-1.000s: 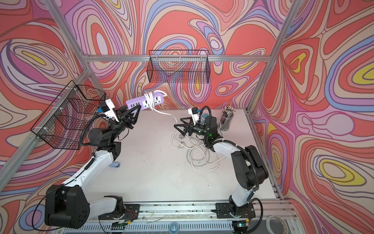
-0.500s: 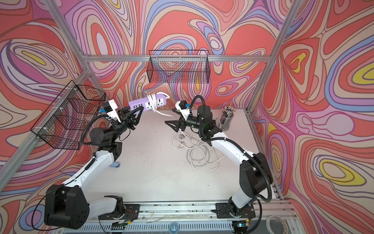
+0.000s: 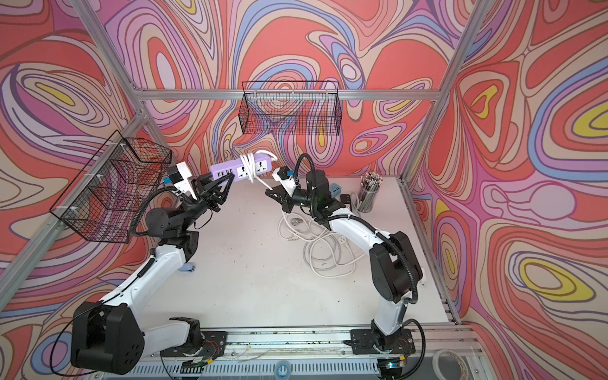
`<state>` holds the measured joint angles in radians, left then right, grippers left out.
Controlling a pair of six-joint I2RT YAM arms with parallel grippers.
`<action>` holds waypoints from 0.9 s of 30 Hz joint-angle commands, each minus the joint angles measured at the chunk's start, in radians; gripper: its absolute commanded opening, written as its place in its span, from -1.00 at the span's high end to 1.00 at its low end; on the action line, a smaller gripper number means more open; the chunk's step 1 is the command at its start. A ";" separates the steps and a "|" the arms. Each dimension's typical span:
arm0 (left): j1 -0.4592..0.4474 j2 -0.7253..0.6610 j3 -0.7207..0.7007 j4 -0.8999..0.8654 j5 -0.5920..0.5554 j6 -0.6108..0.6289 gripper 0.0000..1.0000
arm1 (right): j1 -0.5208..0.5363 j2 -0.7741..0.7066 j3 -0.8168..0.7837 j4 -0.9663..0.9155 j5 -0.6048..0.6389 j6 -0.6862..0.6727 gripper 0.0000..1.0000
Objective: Unwrap the cord wrapped around the power strip
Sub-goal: Unwrap the power cord from the power strip.
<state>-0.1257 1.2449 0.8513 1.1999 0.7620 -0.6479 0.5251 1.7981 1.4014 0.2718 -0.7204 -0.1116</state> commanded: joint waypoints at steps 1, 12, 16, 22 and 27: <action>-0.005 -0.031 0.039 0.069 -0.004 0.007 1.00 | 0.001 -0.020 -0.013 0.032 0.026 0.015 1.00; -0.070 -0.019 0.032 0.009 0.009 0.055 1.00 | -0.119 0.039 0.228 0.013 -0.031 0.147 1.00; -0.092 -0.006 0.030 -0.021 0.010 0.080 1.00 | -0.132 0.039 0.376 -0.071 -0.029 0.116 1.00; -0.092 -0.017 0.018 -0.115 -0.015 0.176 1.00 | -0.145 -0.075 0.392 -0.166 -0.026 0.074 1.00; -0.086 -0.042 0.017 -0.208 -0.045 0.278 1.00 | -0.148 -0.251 0.186 -0.186 -0.009 0.053 1.00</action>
<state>-0.2161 1.2430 0.8513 1.0134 0.7486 -0.4564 0.3809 1.6405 1.6657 0.1184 -0.7303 -0.0292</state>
